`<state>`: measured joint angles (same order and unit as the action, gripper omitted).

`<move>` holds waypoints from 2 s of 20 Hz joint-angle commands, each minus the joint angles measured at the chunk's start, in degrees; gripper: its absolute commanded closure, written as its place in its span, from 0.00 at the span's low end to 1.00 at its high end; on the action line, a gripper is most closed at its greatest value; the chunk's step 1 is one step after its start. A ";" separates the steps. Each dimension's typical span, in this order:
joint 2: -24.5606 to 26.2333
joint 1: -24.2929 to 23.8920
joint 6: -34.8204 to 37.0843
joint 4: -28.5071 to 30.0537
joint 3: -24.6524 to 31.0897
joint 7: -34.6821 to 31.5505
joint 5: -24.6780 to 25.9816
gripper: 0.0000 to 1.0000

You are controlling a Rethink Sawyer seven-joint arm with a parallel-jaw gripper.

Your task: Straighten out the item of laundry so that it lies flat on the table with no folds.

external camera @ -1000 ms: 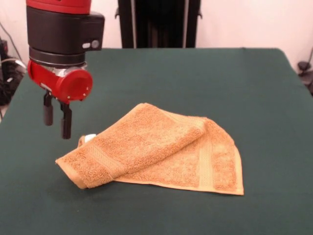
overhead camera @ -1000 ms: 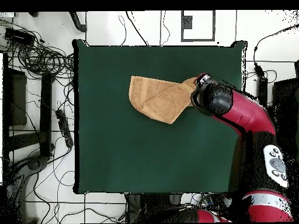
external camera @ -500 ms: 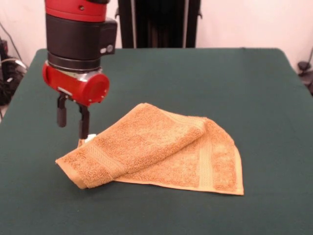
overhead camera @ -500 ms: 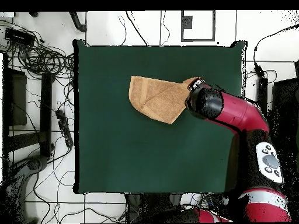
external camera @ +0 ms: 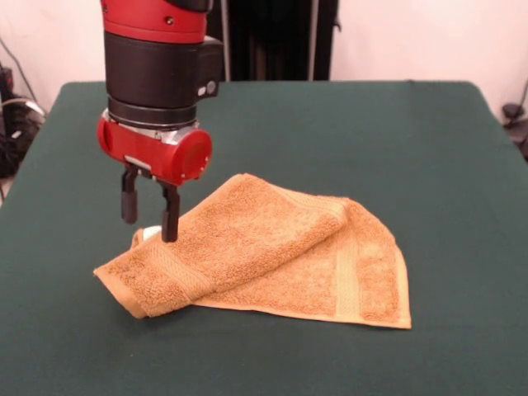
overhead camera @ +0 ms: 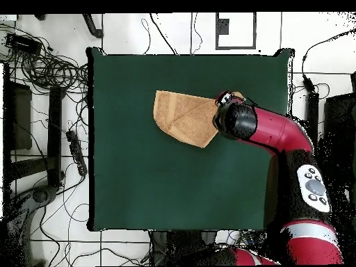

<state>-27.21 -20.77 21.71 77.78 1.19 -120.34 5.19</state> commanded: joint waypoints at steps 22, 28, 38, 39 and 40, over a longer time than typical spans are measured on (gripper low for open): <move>5.43 -5.41 0.14 2.22 8.13 4.56 6.39 0.00; 7.03 -6.64 0.11 0.50 9.61 4.42 7.97 0.00; 9.26 -7.89 1.09 -2.08 11.18 4.61 9.79 0.00; 9.27 -8.02 1.18 -2.09 11.38 4.75 9.84 0.00; 9.36 -8.06 1.46 -2.25 11.46 4.73 9.74 0.00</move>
<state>-22.09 -29.46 21.70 75.73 5.18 -120.34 12.53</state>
